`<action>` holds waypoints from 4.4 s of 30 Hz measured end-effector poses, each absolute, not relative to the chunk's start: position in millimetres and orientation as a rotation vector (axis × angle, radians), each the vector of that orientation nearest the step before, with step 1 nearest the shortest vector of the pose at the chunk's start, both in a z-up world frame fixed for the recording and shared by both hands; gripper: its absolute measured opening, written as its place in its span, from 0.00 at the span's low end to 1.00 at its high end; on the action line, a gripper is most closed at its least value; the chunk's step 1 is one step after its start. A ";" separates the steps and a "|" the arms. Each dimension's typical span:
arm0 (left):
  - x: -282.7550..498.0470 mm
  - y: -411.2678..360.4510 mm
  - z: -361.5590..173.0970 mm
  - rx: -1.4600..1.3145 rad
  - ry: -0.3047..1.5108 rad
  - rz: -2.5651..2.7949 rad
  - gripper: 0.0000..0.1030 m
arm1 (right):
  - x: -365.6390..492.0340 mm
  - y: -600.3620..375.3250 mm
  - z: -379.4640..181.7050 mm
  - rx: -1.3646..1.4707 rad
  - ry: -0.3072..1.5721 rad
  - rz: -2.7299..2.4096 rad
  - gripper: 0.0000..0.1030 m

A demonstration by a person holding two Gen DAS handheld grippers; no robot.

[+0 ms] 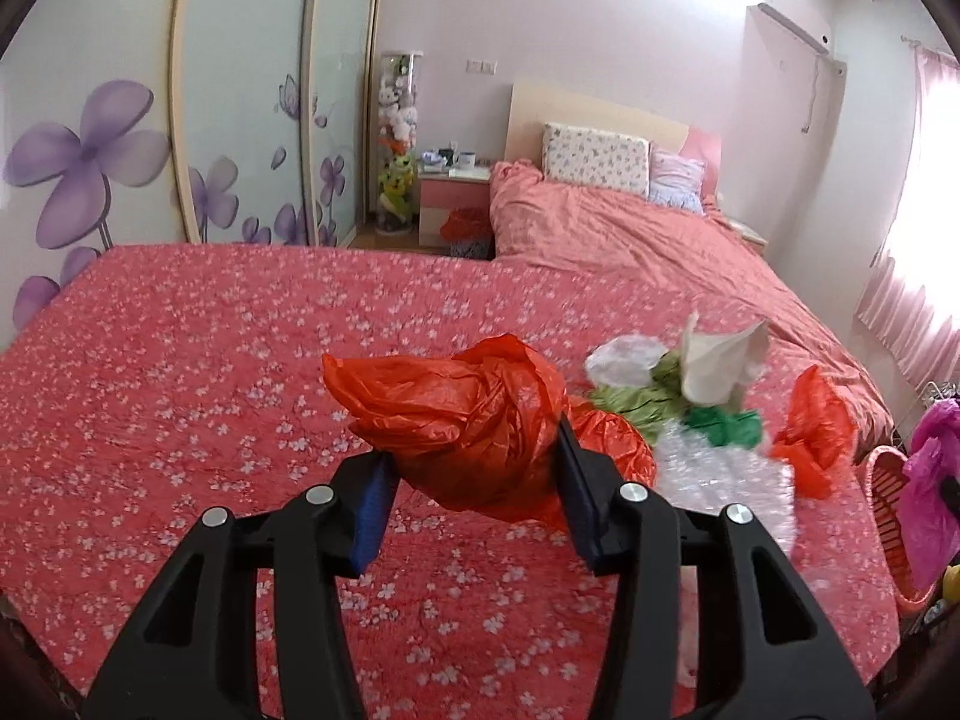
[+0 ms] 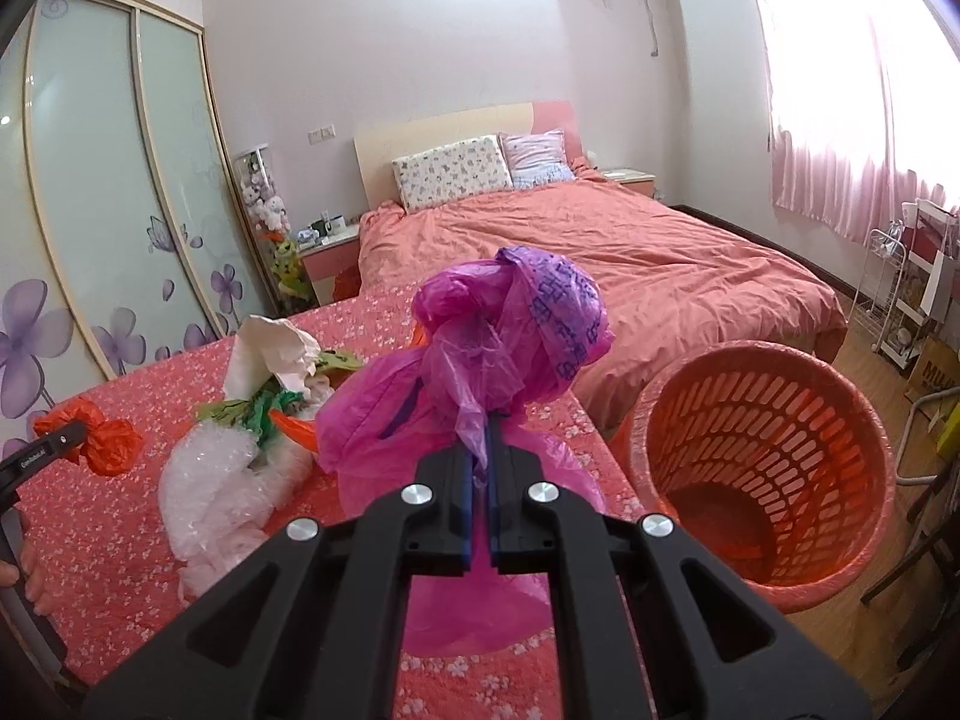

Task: Collect trash
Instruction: 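Carry the purple and orange bags in both tools over the orange basket, then open both tools to drop the bags into the basket, then grasp the red plastic bag with the right tool while the left tool reaches the bubble wrap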

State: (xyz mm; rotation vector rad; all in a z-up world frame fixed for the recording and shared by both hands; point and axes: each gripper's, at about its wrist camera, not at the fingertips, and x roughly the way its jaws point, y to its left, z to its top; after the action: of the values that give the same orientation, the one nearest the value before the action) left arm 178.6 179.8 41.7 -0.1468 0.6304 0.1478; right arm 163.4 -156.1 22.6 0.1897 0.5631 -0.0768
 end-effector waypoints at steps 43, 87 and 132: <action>205.6 -142.7 30.0 0.038 0.676 -0.565 0.48 | 112.0 -345.1 14.3 0.321 0.511 -0.402 0.05; 201.8 -133.1 4.1 0.079 0.738 -0.473 0.69 | 122.6 -350.8 -6.2 0.265 0.510 -0.430 0.56; 195.8 114.2 -1.4 -0.108 0.704 -0.061 0.70 | 309.2 -112.1 -56.4 0.156 0.799 -0.062 0.43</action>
State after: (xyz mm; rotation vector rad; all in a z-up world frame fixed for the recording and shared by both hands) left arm 195.8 114.2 -1.4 -0.1077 0.7036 -0.0612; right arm 309.2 -112.1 -56.4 0.1560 0.7991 -0.0615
